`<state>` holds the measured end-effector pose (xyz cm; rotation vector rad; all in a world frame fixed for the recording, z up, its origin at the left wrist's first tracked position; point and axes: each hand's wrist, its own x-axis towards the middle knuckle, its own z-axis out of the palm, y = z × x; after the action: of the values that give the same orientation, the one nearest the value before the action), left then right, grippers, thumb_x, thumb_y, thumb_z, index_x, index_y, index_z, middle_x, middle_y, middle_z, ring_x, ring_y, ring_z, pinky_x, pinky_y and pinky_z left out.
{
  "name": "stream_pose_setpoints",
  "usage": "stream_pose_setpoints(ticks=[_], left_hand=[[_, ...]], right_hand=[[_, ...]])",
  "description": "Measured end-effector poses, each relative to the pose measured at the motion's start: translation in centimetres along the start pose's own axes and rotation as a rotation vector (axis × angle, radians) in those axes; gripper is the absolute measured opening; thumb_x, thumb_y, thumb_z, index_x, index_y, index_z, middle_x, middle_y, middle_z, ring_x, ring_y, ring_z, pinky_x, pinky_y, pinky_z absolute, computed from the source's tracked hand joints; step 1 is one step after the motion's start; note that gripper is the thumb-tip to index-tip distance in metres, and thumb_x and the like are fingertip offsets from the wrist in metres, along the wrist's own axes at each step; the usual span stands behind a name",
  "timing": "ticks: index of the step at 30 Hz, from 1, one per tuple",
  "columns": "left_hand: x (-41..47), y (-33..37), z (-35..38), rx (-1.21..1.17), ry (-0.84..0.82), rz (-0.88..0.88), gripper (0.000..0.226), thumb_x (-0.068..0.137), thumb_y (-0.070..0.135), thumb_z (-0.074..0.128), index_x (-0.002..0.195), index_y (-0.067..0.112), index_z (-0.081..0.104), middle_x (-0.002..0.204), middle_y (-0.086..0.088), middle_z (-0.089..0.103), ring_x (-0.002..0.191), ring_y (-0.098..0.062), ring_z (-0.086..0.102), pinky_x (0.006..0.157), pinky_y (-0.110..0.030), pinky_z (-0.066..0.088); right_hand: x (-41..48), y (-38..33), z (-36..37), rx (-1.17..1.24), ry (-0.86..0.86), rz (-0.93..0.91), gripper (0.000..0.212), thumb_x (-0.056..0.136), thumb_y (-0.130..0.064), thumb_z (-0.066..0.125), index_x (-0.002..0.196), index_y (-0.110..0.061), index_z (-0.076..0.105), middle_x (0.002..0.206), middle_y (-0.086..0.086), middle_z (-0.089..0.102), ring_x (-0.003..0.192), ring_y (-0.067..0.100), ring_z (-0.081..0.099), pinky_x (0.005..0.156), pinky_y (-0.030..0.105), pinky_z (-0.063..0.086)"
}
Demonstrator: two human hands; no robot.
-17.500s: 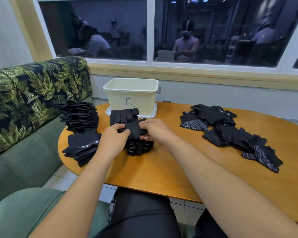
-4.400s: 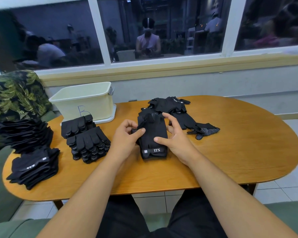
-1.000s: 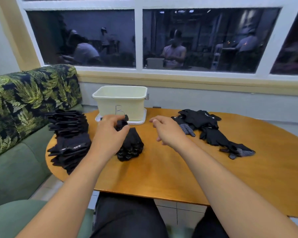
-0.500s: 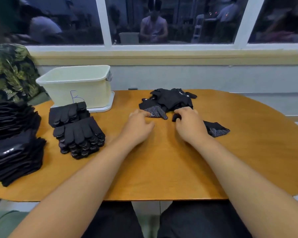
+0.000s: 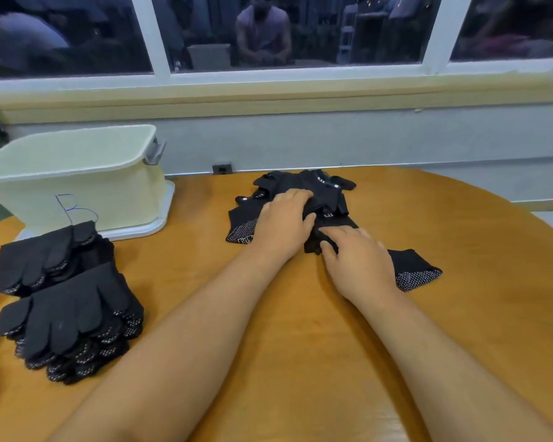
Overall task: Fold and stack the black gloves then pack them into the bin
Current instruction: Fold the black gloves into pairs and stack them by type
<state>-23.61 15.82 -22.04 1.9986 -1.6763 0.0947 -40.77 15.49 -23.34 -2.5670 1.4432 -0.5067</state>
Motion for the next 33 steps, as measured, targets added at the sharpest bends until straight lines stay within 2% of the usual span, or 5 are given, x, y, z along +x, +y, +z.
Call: stream_pose_setpoints(ticks=[10, 18, 22, 27, 33], left_hand=[[-0.5, -2.5, -0.6, -0.459, 0.299, -0.250, 0.021, 0.112, 0.036, 0.049, 0.118, 0.023, 0.065, 0.090, 0.010, 0.072, 0.080, -0.005, 0.067, 0.073, -0.039, 0.056], [-0.8, -2.0, -0.8, -0.364, 0.239, -0.050, 0.046, 0.109, 0.011, 0.050, 0.150, 0.030, 0.051, 0.145, 0.011, 0.059, 0.128, -0.002, 0.054, 0.102, -0.016, 0.045], [-0.5, -1.5, -0.6, -0.085, 0.057, 0.259, 0.056, 0.099, 0.000, 0.052, 0.143, 0.033, 0.063, 0.161, 0.005, 0.045, 0.152, -0.023, 0.033, 0.121, -0.045, 0.033], [-0.3, -2.1, 0.5, 0.096, 0.014, 0.112, 0.036, 0.105, 0.046, 0.059, 0.139, 0.036, 0.066, 0.165, 0.007, 0.043, 0.161, -0.023, 0.019, 0.129, -0.054, 0.021], [0.4, -1.6, 0.3, 0.050, 0.151, 0.054, 0.022, 0.106, 0.038, 0.060, 0.115, 0.031, 0.079, 0.155, 0.007, 0.054, 0.157, -0.023, 0.027, 0.126, -0.052, 0.025]], right_hand=[[-0.3, -0.7, -1.5, 0.075, 0.003, 0.071, 0.036, 0.115, -0.040, 0.037, 0.141, -0.034, 0.062, 0.119, -0.009, 0.071, 0.122, 0.019, 0.058, 0.086, 0.037, 0.043], [-0.3, -0.7, -1.3, 0.117, -0.019, 0.067, 0.041, 0.112, -0.049, 0.036, 0.137, -0.038, 0.066, 0.131, -0.018, 0.069, 0.130, 0.012, 0.053, 0.101, 0.040, 0.045], [-0.1, -0.4, -1.2, 0.100, -0.015, 0.067, 0.038, 0.111, -0.045, 0.043, 0.140, -0.036, 0.066, 0.138, -0.019, 0.067, 0.136, 0.010, 0.051, 0.107, 0.039, 0.046], [-0.1, -0.5, -1.5, 0.076, -0.009, 0.088, 0.033, 0.110, -0.041, 0.047, 0.133, -0.034, 0.070, 0.131, -0.017, 0.069, 0.128, 0.012, 0.054, 0.100, 0.037, 0.046], [0.0, -0.5, -1.2, 0.085, 0.027, 0.081, 0.032, 0.109, -0.043, 0.047, 0.130, -0.035, 0.070, 0.130, -0.018, 0.069, 0.126, 0.011, 0.055, 0.098, 0.037, 0.049]])
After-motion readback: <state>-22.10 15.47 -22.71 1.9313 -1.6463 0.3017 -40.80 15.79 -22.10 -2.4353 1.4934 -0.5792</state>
